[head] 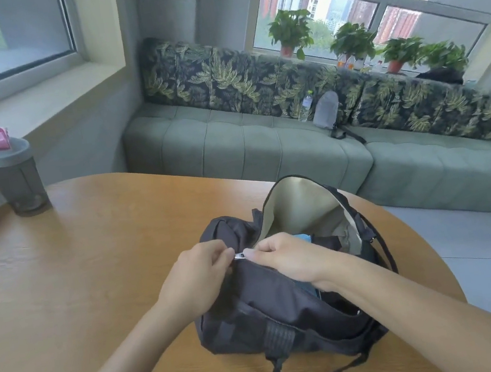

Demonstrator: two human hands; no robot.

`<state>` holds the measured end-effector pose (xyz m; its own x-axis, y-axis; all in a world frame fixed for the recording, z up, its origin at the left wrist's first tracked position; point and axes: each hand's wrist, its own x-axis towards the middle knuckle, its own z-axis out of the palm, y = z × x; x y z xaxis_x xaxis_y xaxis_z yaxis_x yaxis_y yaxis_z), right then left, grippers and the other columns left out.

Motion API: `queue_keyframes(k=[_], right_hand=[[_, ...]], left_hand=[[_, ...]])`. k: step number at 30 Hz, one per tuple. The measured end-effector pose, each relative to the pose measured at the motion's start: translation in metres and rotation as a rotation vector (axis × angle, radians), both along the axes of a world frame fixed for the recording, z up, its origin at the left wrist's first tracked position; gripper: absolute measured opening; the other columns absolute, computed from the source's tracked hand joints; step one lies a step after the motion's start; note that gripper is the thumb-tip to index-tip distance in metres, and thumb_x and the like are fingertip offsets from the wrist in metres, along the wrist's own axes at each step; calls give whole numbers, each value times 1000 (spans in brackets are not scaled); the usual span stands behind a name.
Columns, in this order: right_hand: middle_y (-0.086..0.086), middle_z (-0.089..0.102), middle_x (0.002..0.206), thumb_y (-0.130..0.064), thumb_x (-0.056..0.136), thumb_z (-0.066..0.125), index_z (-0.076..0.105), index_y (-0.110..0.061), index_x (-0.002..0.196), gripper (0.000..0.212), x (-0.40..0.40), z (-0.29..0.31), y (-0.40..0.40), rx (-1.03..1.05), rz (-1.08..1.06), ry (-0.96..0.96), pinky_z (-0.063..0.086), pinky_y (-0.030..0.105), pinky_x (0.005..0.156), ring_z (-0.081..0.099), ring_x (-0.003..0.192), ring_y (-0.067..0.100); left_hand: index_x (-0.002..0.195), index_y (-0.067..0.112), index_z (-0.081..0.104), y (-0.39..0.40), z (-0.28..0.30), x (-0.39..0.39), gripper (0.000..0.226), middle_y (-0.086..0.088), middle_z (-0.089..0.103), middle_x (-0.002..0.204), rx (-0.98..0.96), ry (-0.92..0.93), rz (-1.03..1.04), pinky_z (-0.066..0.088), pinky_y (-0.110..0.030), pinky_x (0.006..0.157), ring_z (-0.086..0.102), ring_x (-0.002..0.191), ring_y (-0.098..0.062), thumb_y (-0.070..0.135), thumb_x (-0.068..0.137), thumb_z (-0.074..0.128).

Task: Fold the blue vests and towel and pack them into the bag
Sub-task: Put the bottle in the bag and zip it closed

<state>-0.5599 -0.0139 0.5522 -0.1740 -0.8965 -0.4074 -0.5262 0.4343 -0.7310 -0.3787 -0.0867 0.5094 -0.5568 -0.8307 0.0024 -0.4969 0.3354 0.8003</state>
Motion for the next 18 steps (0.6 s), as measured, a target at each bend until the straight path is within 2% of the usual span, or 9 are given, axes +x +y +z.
queue_keyframes(k=[3, 5, 7, 9, 10, 12, 14, 16, 18], right_hand=[[-13, 69, 119, -48, 102, 54, 71, -25, 117, 32, 7, 5, -6, -14, -2, -19, 45, 21, 95, 59, 116, 3], [-11, 72, 119, -46, 101, 57, 73, -24, 116, 31, 11, 8, -10, -29, 0, -33, 46, 27, 104, 61, 117, 6], [-10, 75, 113, -44, 99, 62, 77, -24, 109, 27, 12, 10, -14, -61, 2, -29, 47, 35, 107, 65, 115, 9], [-9, 77, 104, -40, 97, 66, 78, -22, 102, 22, 13, 11, -18, -95, -4, 0, 50, 32, 102, 68, 108, 9], [-12, 76, 97, -37, 96, 67, 79, -20, 98, 20, 15, 12, -19, -107, -7, 9, 51, 26, 96, 68, 100, 6], [-18, 68, 75, -32, 97, 67, 78, -18, 93, 18, 22, 15, -20, -133, -9, 40, 45, 13, 74, 60, 77, 0], [-15, 58, 66, -29, 98, 65, 77, -14, 90, 20, 29, 18, -20, -154, -9, 129, 38, 11, 58, 50, 65, 1], [-7, 62, 70, -31, 98, 63, 75, -10, 87, 27, 34, 24, -20, -166, 12, 234, 42, 20, 60, 53, 65, 9], [4, 72, 81, -39, 98, 58, 72, -7, 85, 37, 37, 29, -21, -202, 64, 448, 50, 31, 70, 64, 77, 22]], left_hand=[[78, 10, 58, 0, 2, 5, 37, 1, 58, 63, 102, 117, 13, 45, -34, 55, 52, 50, -16, 33, 105, 49], [80, 9, 59, -1, 3, 9, 37, 4, 56, 61, 136, 169, 20, 44, -28, 54, 53, 49, -15, 32, 106, 48], [76, 12, 60, -2, 4, 13, 37, 4, 55, 59, 138, 210, 38, 44, -29, 55, 54, 49, -16, 31, 106, 49], [73, 16, 60, -3, 4, 16, 37, 3, 56, 59, 133, 231, 52, 45, -29, 54, 55, 49, -16, 30, 106, 50], [73, 16, 60, -3, 4, 18, 37, 2, 57, 59, 133, 237, 56, 46, -29, 54, 55, 49, -17, 30, 106, 50], [72, 18, 60, -3, 4, 19, 37, 1, 59, 59, 119, 234, 57, 47, -30, 55, 56, 49, -17, 30, 106, 51], [72, 18, 60, -3, 4, 21, 37, 0, 61, 60, 101, 225, 63, 47, -30, 56, 58, 48, -16, 31, 105, 52], [72, 16, 61, -4, 4, 22, 37, 0, 61, 60, 106, 233, 72, 47, -30, 56, 58, 48, -16, 32, 105, 52], [74, 15, 63, -5, 6, 25, 38, 1, 62, 60, 114, 246, 74, 47, -31, 56, 59, 50, -16, 33, 106, 51]])
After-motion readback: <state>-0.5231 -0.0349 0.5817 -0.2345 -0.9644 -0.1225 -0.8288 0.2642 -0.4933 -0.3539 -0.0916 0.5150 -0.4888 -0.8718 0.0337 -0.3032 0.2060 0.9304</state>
